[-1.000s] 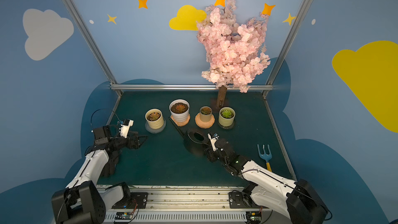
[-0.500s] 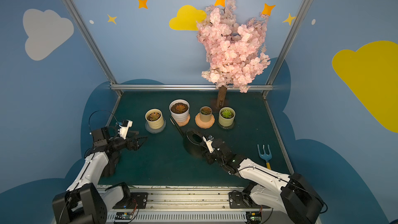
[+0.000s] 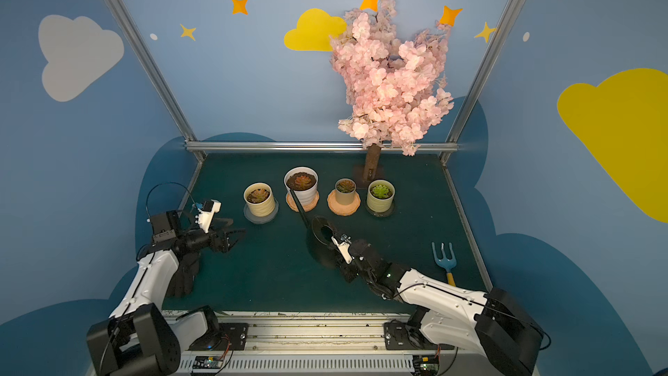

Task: Water the succulent around the soil edge
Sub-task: Pick up the watering can from the center of the board.

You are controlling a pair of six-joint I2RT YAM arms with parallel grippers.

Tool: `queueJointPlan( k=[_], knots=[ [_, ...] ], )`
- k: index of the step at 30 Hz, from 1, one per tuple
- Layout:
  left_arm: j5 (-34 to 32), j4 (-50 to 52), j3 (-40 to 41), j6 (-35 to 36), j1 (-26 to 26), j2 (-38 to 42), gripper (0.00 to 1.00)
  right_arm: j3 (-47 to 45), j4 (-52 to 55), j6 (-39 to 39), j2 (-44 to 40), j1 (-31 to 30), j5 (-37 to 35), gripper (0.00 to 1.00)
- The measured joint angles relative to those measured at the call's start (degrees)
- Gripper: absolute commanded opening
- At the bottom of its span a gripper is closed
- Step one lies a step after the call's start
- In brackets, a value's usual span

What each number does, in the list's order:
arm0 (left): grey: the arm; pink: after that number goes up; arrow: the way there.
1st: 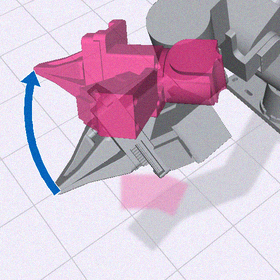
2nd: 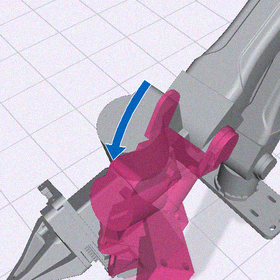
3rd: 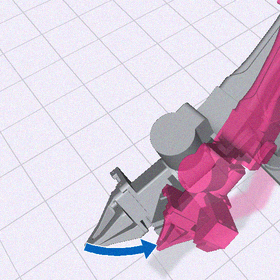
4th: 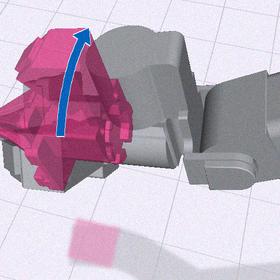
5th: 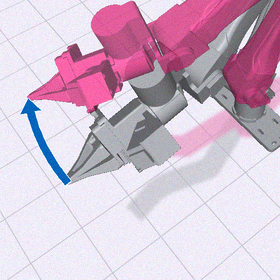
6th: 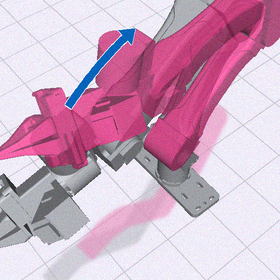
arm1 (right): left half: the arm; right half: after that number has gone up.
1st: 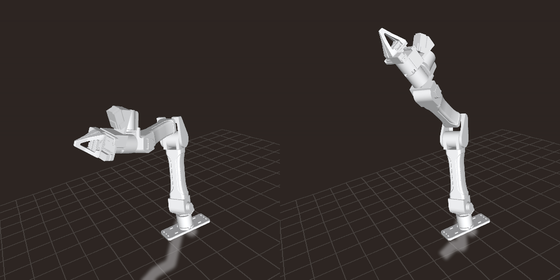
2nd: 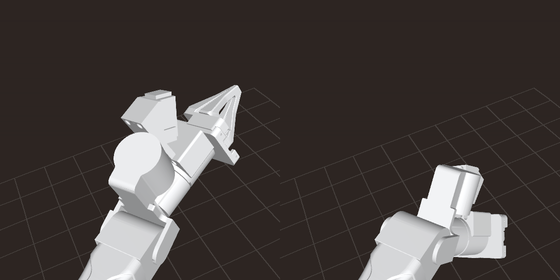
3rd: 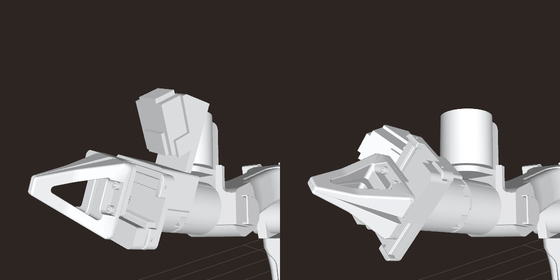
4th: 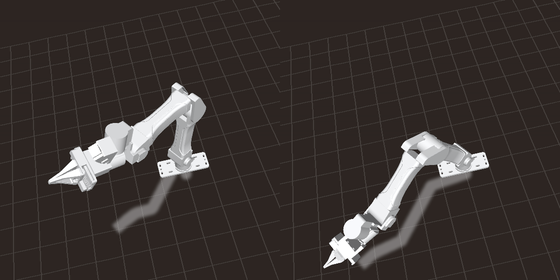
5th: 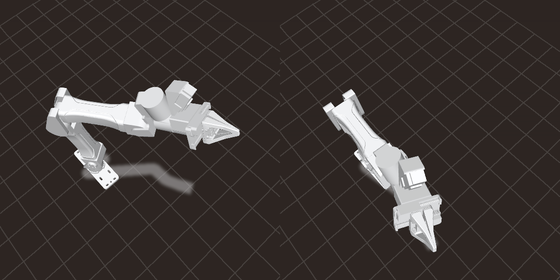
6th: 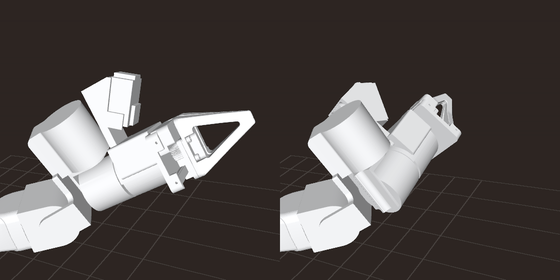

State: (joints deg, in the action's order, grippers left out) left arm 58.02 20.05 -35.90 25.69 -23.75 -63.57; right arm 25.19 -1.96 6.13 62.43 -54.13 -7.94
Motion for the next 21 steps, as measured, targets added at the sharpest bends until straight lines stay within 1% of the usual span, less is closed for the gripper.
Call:
queueJointPlan(
  k=[11,21],
  knots=[
    [0.83,3.08,-1.36,1.86,-2.93,1.07,1.00,0.98,4.09,-1.57,-1.95,-2.69,-1.51,0.00],
    [2.25,0.59,-0.50,1.44,-3.26,-0.48,1.00,2.36,6.54,-3.52,-1.97,-5.42,-1.60,0.00]
  ],
)
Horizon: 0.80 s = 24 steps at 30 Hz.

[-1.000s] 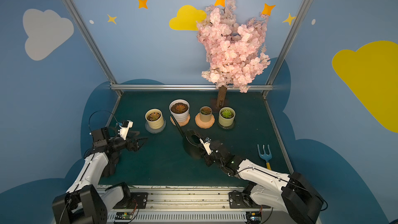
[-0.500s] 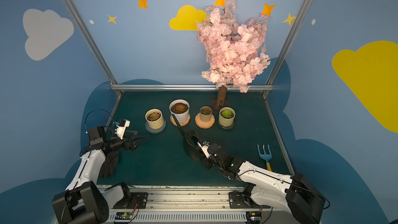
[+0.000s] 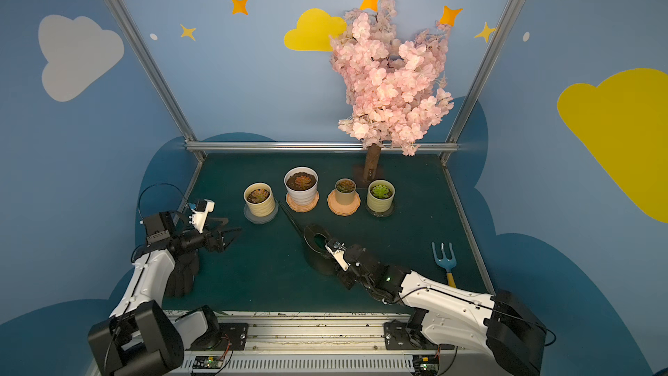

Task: Water the succulent around the soil edge
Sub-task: Pick up the watering can from the center of the board.

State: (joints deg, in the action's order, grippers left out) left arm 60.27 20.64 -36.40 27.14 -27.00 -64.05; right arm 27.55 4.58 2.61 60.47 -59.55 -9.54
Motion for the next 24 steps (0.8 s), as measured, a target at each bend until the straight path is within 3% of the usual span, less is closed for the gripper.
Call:
queueJointPlan(
  k=[24],
  knots=[
    [-0.39,-4.66,2.86,-2.56,-1.29,2.58,1.00,8.52,11.23,-0.87,-0.07,-1.70,-1.33,0.00]
  ],
)
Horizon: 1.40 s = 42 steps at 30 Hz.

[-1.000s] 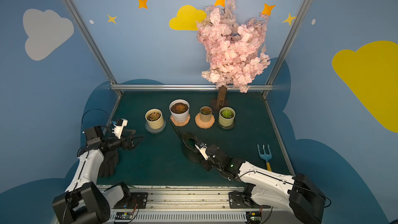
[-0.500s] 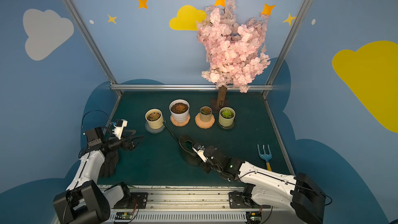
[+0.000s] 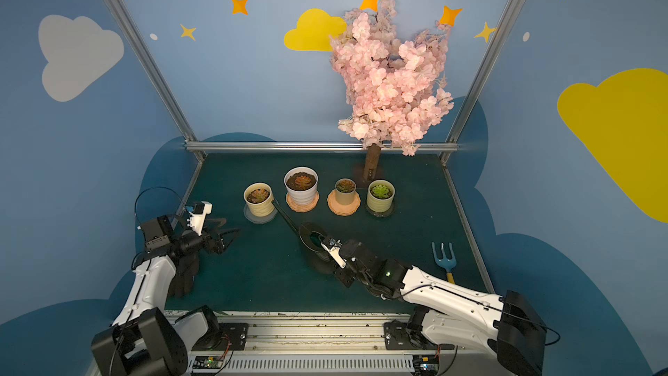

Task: Water the succulent around the soil edge
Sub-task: Pick up the watering can from the center of the board, then water the soil of the potted plant with water.

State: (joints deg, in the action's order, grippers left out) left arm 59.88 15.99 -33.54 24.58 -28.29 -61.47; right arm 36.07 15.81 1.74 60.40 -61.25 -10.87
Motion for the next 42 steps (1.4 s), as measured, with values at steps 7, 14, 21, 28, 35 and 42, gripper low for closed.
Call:
queueJointPlan(
  k=[7,14,21,28,35,42],
  knots=[
    [-1.20,0.09,-0.57,-0.37,-0.11,-1.77,1.00,3.74,4.33,0.94,1.22,0.00,-0.76,0.00],
    [-3.08,-3.04,1.75,-2.32,-0.20,3.21,1.00,7.67,7.80,2.10,3.10,0.00,-1.22,0.00],
    [-3.48,-3.15,1.49,-2.25,-0.24,1.49,1.00,8.57,10.03,3.78,5.44,0.00,-1.11,0.00],
    [-3.28,-0.42,-1.31,0.98,-1.31,-1.33,1.00,13.75,13.35,4.85,7.67,0.02,-0.79,0.00],
    [-2.01,2.62,-2.93,5.33,-4.50,-3.26,1.00,17.99,16.48,5.07,10.14,0.02,0.66,0.00],
    [-0.92,4.72,-3.98,9.18,-5.44,-4.00,1.00,24.09,22.88,3.98,14.21,0.00,3.87,0.00]
  ],
)
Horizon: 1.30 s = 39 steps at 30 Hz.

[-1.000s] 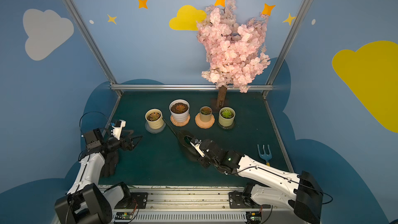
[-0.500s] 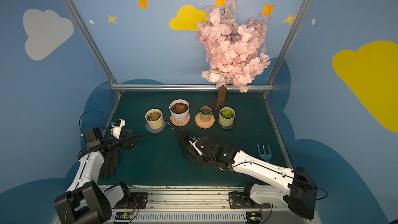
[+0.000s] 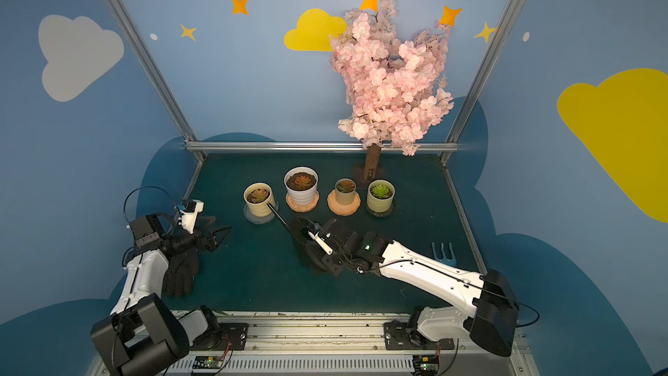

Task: Water the succulent around the soil edge
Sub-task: Water the soil of the potted plant with water.

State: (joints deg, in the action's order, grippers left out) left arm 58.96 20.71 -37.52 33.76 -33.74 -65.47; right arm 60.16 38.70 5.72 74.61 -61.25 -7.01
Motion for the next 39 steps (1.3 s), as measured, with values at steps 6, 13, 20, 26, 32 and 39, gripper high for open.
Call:
queueJointPlan(
  k=[6,13,20,26,32,39],
  knots=[
    [0.83,0.48,0.00,1.09,-0.02,-0.50,1.00,6.03,4.66,-0.20,2.38,0.02,0.42,0.00],
    [1.73,0.63,0.04,1.57,-0.04,0.35,1.00,9.16,8.72,-0.70,4.61,0.02,0.13,0.00],
    [1.88,-0.50,0.20,-1.07,1.36,0.33,1.00,13.22,12.68,-2.19,7.23,0.02,-0.33,0.00],
    [0.63,-2.19,1.36,-3.26,3.87,0.59,1.00,17.29,15.87,-2.97,9.90,0.31,-0.66,0.00],
    [-0.85,-3.37,2.80,-4.46,5.44,2.84,1.00,20.20,18.43,-3.17,12.74,0.42,-0.87,0.00],
    [-3.39,-5.57,4.94,-6.16,7.67,5.90,1.00,22.25,20.50,-3.21,14.19,1.05,-0.87,0.00]
  ],
)
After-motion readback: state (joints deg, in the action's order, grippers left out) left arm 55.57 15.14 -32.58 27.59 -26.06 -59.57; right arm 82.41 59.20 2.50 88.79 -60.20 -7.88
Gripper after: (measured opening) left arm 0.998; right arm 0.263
